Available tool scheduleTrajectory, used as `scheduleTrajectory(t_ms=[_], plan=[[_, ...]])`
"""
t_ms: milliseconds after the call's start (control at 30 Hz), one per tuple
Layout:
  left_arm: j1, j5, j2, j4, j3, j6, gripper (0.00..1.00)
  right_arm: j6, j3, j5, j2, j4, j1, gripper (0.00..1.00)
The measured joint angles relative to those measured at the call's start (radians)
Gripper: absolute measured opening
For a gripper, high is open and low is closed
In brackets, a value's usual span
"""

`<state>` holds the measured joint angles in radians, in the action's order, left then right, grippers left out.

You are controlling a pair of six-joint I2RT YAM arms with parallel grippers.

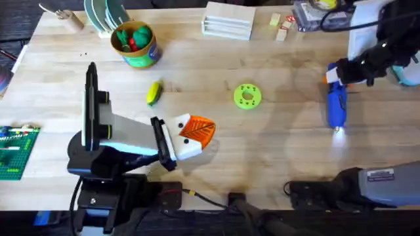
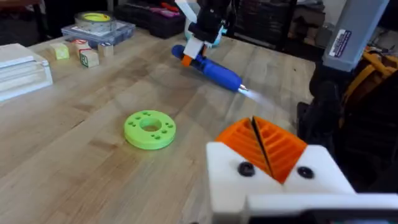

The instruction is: Pick up the gripper from the table and insert it into the empty holder that is missing its gripper. Then pick up a screw, insert it into the mounting hole, and use the screwdriver to tighten it. Finally, clean up the table by picking up the vegetable and placing it into the bucket.

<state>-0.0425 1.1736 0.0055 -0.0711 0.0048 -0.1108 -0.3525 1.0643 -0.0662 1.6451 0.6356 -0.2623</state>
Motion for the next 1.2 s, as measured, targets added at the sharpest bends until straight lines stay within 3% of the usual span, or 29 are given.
scheduleTrajectory(t_ms=[200,467,600,733,900,933,1200], plan=[[0.0,0.0,0.0,0.0,0.0,0.0,0.004,0.013,0.067,0.024,-0.058,-0.041,0.003,0.025],[0.0,0.0,0.0,0.0,0.0,0.0,0.004,0.111,0.085,0.194,-0.401,-0.15,0.009,0.025],[0.0,0.0,0.0,0.0,0.0,0.0,0.004,0.16,0.09,0.286,-0.536,-0.17,0.058,0.025],[0.0,-0.004,0.0,0.0,0.0,0.0,0.004,0.184,0.087,0.343,-0.615,-0.219,0.172,0.025],[0.0,-0.008,0.0,0.0,0.0,0.0,0.004,0.222,0.006,0.376,-0.716,-0.401,0.326,0.025],[0.0,-0.01,0.0,0.0,0.0,0.0,0.004,0.274,-0.098,0.384,-0.779,-0.557,0.412,0.025],[0.0,-0.014,0.0,0.0,0.0,0.001,0.004,0.38,-0.382,0.397,-0.813,-1.103,0.746,0.025]])
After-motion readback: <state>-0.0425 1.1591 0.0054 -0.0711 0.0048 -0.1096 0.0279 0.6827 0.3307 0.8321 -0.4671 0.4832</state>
